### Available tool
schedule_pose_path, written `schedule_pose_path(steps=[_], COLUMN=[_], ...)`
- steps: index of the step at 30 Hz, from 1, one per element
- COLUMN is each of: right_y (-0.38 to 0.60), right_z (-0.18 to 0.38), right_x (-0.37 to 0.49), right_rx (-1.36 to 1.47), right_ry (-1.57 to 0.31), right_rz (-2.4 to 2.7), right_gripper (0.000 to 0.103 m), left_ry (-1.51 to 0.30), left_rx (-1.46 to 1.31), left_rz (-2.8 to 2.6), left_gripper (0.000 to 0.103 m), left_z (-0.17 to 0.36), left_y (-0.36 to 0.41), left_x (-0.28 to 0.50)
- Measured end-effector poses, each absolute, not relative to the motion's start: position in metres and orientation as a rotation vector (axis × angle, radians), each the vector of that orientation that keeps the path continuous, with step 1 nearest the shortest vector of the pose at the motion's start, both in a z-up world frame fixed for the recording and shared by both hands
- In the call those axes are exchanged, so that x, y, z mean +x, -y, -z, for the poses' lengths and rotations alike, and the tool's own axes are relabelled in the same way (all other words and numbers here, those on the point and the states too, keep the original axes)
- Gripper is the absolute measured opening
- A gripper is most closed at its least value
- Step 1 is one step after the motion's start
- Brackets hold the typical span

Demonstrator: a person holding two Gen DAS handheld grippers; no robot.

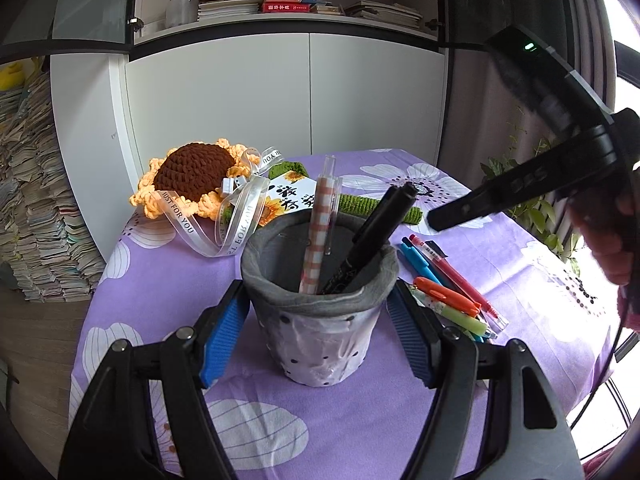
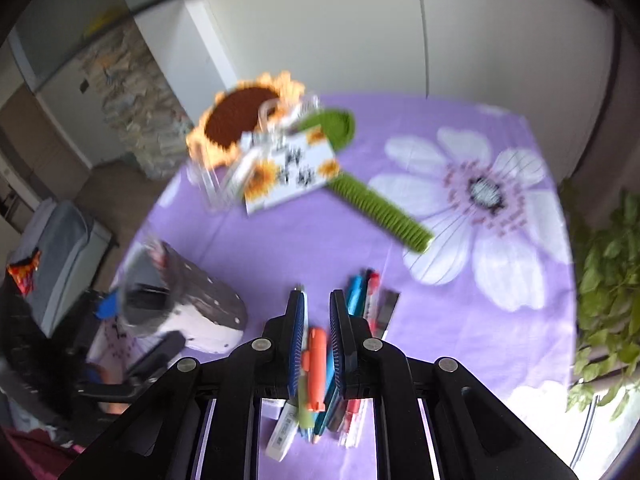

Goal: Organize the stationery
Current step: 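Grasp the green highlighter with the right tool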

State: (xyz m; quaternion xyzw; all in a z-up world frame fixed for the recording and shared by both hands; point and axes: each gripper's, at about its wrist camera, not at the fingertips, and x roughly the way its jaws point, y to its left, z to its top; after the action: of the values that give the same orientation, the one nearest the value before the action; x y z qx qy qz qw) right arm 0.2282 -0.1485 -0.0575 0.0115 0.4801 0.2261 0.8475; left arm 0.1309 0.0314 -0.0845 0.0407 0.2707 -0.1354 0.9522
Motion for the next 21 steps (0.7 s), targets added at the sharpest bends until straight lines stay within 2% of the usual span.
schedule_pose_path(steps=[12,21], right_y=[0.1,0.094], right_z=[0.104,0.108], right_x=[0.257,0.254], right_rx=[-0.104,-0.129], right_ry=[-1.151,-1.158], right_rz=[-0.54,-0.548], right_gripper=[0.012,0.012], left_ry=[-0.516,-0.517], left_rx=[0.138,0.109], left_rz=[0.204,0.212], left_gripper=[0.069,0.069], left_z=[0.083,0.087], left_y=[-0.035,-0.055], left_x=[0.128,0.121])
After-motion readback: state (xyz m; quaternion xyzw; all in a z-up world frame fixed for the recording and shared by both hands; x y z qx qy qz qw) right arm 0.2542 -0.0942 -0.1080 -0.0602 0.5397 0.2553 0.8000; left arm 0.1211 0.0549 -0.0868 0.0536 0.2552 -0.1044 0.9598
